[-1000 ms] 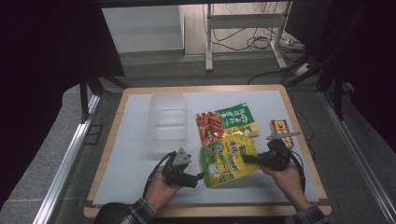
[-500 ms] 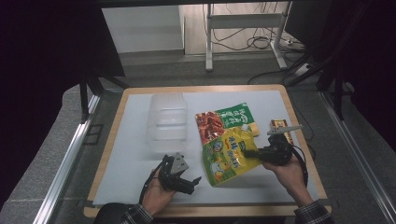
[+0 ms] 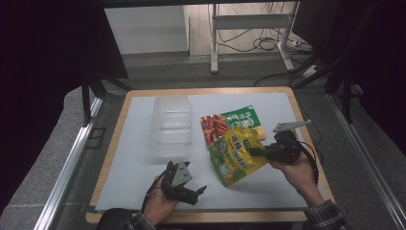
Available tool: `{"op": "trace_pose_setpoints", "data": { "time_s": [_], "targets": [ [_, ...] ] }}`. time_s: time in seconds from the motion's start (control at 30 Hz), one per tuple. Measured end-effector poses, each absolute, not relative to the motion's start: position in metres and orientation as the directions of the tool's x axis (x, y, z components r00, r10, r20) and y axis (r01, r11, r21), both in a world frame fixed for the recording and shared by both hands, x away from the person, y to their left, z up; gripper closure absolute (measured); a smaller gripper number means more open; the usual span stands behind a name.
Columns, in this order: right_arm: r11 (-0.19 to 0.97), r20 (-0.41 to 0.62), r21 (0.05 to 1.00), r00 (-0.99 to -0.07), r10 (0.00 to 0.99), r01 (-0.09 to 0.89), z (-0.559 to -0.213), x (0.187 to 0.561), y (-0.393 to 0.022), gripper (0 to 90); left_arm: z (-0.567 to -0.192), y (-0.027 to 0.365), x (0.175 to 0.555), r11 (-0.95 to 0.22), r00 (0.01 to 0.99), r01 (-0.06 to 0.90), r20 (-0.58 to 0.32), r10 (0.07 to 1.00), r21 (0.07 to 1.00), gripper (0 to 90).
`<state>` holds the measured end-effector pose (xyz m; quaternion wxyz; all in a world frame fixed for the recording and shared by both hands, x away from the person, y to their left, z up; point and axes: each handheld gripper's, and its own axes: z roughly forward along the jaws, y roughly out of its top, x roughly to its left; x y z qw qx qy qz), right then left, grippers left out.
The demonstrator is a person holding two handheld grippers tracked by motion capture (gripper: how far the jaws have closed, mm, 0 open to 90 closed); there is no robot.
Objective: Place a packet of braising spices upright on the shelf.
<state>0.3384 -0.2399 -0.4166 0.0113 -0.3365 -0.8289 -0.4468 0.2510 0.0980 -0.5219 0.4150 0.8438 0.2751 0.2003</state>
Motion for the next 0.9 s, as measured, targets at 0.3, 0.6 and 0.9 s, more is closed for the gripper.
{"op": "trace_pose_setpoints", "data": {
  "time_s": [0.3,0.6,0.9],
  "targets": [
    [0.394,0.275,0.750,-0.793,0.544,0.531,-0.401,0.340,-0.236,89.2,-0.522,0.102,0.250,-0.496,0.769,0.297,0.103,0.630,0.816,2.6],
    [0.423,0.210,0.763,-0.806,0.553,0.489,-0.387,0.344,-0.231,89.3,-0.522,0.103,0.249,-0.500,0.772,0.292,0.108,0.626,0.816,2.3],
    [0.434,0.171,0.777,-0.817,0.551,0.456,-0.375,0.351,-0.227,89.3,-0.523,0.103,0.249,-0.504,0.771,0.291,0.112,0.627,0.813,1.8]
  ]
}}
